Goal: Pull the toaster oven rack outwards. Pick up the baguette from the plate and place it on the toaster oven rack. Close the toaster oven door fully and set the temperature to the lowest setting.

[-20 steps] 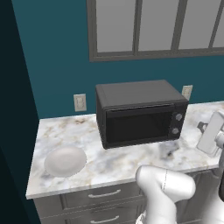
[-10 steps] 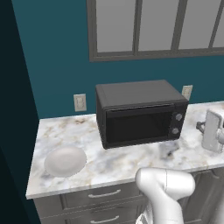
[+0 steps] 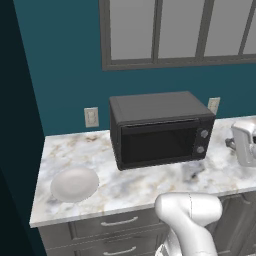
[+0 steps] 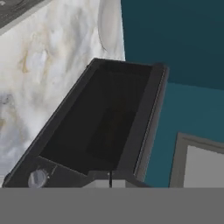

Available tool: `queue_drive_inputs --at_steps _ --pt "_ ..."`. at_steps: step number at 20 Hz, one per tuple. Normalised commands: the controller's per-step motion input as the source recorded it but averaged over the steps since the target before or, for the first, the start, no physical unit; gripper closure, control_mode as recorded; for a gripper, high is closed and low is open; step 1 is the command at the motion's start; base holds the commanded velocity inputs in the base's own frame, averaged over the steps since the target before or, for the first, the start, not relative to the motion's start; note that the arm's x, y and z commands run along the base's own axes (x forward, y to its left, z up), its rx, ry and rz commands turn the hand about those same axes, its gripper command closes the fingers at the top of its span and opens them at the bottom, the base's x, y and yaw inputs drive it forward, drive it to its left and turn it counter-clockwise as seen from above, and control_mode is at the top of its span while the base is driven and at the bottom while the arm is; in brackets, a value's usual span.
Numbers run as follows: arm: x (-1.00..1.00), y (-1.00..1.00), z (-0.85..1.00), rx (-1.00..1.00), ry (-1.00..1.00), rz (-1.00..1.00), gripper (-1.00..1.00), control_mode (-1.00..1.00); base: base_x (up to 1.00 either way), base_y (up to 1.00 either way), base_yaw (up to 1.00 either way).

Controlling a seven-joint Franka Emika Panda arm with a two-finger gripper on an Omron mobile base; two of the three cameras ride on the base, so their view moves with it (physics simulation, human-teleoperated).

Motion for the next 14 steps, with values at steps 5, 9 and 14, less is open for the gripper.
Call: queue_drive_inputs --at_steps 5,9,14 --pt "0.00 0.26 0.00 -0.23 -0.07 -0.09 1.00 -1.00 0.00 0.00 0.00" --pt "0.01 0.31 -0.10 -0.18 -0.02 -0.04 1.00 -1.00 0.00 0.00 0.00" --pt "0.02 0.06 -0.06 -0.08 0.00 0.00 1.00 -1.00 0.00 0.00 0.00"
